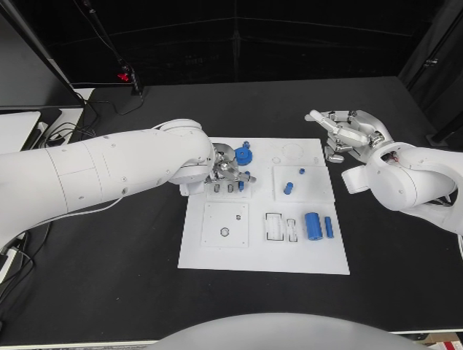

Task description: Assemble the parts on the task board

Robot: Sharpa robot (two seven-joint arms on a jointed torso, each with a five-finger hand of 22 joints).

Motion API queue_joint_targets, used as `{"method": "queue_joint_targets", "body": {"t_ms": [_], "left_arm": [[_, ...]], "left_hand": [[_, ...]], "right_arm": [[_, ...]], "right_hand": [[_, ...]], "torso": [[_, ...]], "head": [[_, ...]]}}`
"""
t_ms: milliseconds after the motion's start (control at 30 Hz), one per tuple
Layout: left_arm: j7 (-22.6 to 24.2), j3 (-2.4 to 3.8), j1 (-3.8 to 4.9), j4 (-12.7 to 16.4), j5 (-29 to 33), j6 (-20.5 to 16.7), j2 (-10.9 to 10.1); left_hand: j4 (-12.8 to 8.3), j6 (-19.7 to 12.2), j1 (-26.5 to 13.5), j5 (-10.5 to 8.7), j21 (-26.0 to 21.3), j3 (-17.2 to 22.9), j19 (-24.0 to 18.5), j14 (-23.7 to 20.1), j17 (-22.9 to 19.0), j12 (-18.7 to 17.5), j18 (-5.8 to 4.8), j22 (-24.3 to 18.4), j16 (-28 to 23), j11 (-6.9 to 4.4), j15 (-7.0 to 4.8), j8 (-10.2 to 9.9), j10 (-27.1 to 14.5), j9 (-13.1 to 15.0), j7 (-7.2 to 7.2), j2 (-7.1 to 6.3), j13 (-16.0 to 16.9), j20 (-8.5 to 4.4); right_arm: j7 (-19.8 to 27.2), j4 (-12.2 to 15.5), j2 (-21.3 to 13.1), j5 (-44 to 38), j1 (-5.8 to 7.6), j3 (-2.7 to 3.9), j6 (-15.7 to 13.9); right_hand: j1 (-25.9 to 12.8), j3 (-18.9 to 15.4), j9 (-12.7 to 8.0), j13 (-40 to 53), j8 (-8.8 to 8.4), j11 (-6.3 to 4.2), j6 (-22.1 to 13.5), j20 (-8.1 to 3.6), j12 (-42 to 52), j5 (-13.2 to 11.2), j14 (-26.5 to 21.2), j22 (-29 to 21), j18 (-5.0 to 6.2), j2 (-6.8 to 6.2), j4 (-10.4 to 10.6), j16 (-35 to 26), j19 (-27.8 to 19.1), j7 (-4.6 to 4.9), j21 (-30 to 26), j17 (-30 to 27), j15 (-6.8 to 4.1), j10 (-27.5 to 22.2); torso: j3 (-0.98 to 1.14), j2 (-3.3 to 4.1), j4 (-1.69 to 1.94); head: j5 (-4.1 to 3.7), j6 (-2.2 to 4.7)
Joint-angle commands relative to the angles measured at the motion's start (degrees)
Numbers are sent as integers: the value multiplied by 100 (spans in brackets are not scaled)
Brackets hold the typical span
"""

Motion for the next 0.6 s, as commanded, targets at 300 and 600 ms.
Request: {"method": "queue_joint_targets", "body": {"t_ms": [300,600], "left_arm": [[-119,4,2,-25,-21,107,21],[-110,4,2,-29,-21,92,35]], "left_hand": [[-1,79,331,212,18,134,598,589,1508,20,-36,1509,5,-79,-72,-118,598,140,-34,13,1509,-55],[-2,85,610,580,18,259,598,589,1508,20,-36,1509,5,-101,-96,-221,598,263,-58,-43,1509,-77]], "right_arm": [[7,5,2,14,1,-3,27],[-13,4,-4,14,-1,-4,22]], "right_hand": [[-1,-44,0,1508,34,52,-39,7,14,37,606,889,110,53,-6,14,-51,2,-30,1509,31,607],[-1,-44,0,1508,34,52,-39,7,14,37,606,889,110,53,-6,14,-51,2,-30,1509,31,607]], "torso": [[-1,0,3],[-1,2,1]], "head": [[-20,-7],[-36,-17]]}}
